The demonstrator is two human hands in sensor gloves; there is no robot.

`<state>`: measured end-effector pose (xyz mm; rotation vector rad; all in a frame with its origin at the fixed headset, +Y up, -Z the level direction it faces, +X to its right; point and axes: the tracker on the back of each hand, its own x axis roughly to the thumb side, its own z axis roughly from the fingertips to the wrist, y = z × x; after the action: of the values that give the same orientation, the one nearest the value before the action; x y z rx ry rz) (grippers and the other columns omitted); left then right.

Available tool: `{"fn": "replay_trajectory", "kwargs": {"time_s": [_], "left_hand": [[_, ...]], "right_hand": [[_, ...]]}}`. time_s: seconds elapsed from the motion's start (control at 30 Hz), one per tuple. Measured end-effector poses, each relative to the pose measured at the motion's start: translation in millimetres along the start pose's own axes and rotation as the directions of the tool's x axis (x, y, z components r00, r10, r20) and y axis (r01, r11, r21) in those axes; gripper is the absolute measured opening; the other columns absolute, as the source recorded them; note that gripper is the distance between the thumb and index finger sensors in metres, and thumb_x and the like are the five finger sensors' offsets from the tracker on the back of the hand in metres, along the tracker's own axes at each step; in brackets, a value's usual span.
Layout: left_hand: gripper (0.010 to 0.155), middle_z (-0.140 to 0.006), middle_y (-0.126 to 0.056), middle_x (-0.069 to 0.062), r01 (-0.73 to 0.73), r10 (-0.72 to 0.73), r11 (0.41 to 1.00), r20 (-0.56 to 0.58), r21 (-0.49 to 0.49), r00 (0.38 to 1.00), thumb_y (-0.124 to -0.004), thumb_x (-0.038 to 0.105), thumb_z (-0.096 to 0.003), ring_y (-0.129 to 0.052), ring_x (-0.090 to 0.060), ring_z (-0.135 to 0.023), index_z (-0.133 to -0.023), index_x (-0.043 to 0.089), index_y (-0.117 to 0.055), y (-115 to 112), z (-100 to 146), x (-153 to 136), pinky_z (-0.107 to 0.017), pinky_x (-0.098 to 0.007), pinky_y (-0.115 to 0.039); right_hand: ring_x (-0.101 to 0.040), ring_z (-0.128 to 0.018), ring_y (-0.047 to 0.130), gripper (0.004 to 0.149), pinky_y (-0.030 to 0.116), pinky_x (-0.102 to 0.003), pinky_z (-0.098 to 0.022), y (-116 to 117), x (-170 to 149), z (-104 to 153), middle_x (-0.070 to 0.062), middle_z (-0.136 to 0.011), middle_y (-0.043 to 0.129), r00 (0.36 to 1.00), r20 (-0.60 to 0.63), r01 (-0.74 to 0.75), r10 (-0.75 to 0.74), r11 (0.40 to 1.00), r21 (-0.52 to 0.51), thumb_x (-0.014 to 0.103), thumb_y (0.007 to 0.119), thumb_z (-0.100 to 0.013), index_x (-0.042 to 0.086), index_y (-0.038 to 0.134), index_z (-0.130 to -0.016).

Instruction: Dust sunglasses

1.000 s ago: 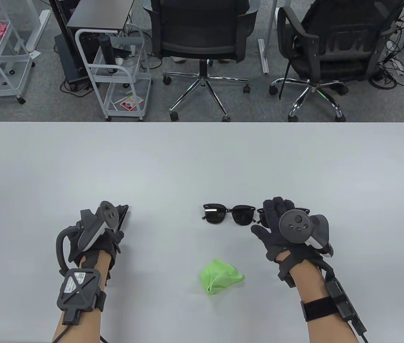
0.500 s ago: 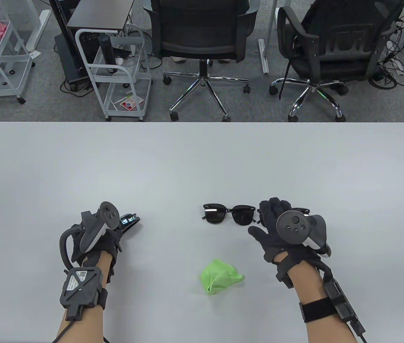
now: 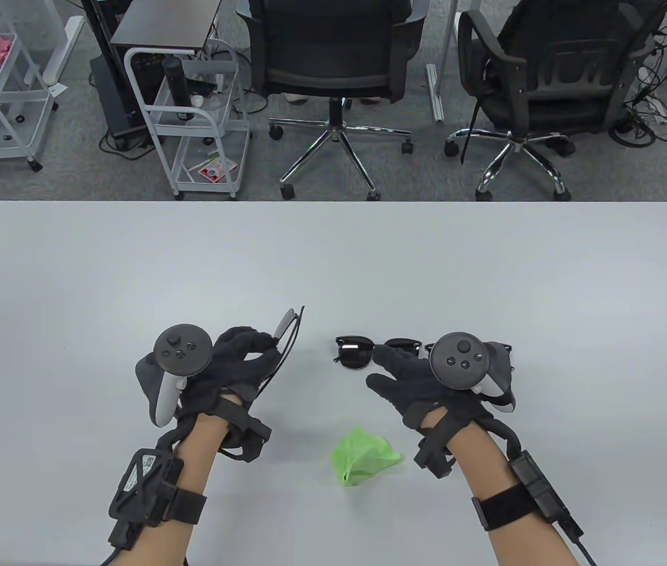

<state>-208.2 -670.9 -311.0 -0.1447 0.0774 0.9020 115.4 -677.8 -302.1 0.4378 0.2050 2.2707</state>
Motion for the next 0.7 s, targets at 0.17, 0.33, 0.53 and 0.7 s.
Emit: {"fn": "replay_trajectory", "kwargs": {"time_s": [0.17,0.33,0.53,0.7], "left_hand": [[0.050,-0.103,-0.072,0.011,-0.034,0.034,0.999,0.008,-0.006,0.999,-0.087,0.060,-0.0346,-0.078,-0.023,-0.100,-0.082,0.043,-0.088,-30,4,13,-0.073,-0.055,-0.060],[0.050,-0.102,-0.072,0.012,0.031,-0.027,0.998,0.074,-0.062,0.997,-0.087,0.061,-0.0346,-0.078,-0.023,-0.099,-0.082,0.044,-0.087,-65,13,21,-0.073,-0.055,-0.061],[0.057,-0.109,-0.062,0.012,0.060,-0.038,0.991,0.180,-0.120,0.983,-0.086,0.063,-0.0346,-0.070,-0.023,-0.105,-0.088,0.045,-0.078,-75,15,25,-0.076,-0.055,-0.057],[0.092,-0.114,-0.051,0.003,0.105,-0.067,0.972,0.179,-0.211,0.982,-0.087,0.068,-0.0305,-0.076,-0.027,-0.103,-0.107,0.034,-0.049,-84,15,21,-0.075,-0.056,-0.059]], "right_hand": [[-0.051,-0.083,0.084,0.069,0.059,-0.069,-0.060,16,13,-12,-0.023,-0.098,0.080,0.989,-0.024,0.145,-0.145,0.989,0.006,0.050,0.080,-0.047,0.004,0.071,-0.098],[-0.047,-0.081,0.089,0.064,0.062,-0.068,-0.059,32,7,-15,-0.020,-0.095,0.084,0.973,-0.046,0.227,-0.228,0.973,-0.038,0.047,0.081,-0.048,0.005,0.075,-0.096],[-0.037,-0.066,0.102,0.047,0.068,-0.063,-0.058,23,-7,-10,-0.013,-0.078,0.099,0.947,-0.036,0.311,-0.320,0.937,-0.160,0.037,0.085,-0.046,0.008,0.088,-0.083],[-0.033,-0.059,0.105,0.046,0.070,-0.062,-0.057,20,-7,-7,-0.011,-0.073,0.102,0.953,-0.008,0.299,-0.303,0.942,-0.152,0.038,0.086,-0.045,0.009,0.090,-0.080]]}}
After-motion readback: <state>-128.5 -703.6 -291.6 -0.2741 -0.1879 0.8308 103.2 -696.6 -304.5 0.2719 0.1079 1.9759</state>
